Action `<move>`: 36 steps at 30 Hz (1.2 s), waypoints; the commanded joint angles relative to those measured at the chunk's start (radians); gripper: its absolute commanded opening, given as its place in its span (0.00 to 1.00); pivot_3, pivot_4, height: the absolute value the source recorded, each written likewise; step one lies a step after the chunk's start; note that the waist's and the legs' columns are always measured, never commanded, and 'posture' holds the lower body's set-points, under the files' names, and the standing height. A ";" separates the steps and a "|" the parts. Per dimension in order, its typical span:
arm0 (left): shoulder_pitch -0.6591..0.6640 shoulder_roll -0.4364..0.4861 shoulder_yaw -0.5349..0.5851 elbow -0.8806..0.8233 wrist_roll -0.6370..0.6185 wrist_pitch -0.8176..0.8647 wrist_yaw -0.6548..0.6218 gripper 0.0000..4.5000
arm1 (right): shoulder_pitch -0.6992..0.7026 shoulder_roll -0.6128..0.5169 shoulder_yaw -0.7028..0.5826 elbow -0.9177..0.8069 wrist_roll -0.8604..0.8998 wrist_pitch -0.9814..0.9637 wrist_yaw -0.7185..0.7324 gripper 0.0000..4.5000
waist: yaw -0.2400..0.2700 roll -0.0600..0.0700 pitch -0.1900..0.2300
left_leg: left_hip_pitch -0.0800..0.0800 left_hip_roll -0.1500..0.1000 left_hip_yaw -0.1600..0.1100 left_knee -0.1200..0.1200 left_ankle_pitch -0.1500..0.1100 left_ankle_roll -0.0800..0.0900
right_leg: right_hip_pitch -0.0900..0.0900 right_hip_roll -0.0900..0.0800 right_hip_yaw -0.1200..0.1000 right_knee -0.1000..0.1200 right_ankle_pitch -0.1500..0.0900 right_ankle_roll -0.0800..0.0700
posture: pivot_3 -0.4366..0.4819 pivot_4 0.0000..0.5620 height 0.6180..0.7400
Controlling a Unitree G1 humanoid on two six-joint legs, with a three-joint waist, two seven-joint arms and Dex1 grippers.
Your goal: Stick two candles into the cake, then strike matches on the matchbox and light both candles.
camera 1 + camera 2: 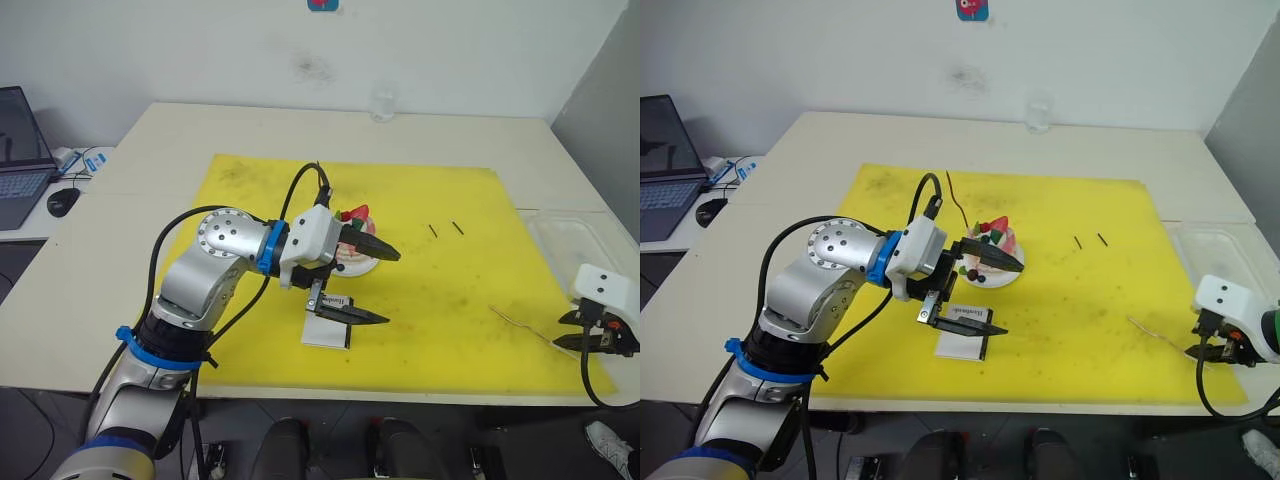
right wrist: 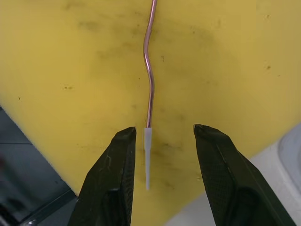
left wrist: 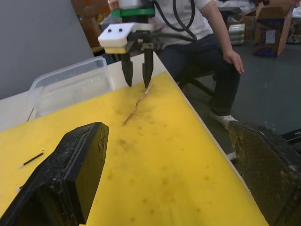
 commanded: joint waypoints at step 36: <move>0.123 0.021 -0.019 -0.185 -0.045 0.065 0.087 1.00 | -0.223 0.015 0.094 -0.045 0.170 0.181 0.041 0.01 | -0.009 0.001 0.000 | 0.002 0.000 0.001 0.001 0.000 0.000 | 0.000 0.002 0.001 0.002 0.001 0.001 | 0.48 0.27 1.00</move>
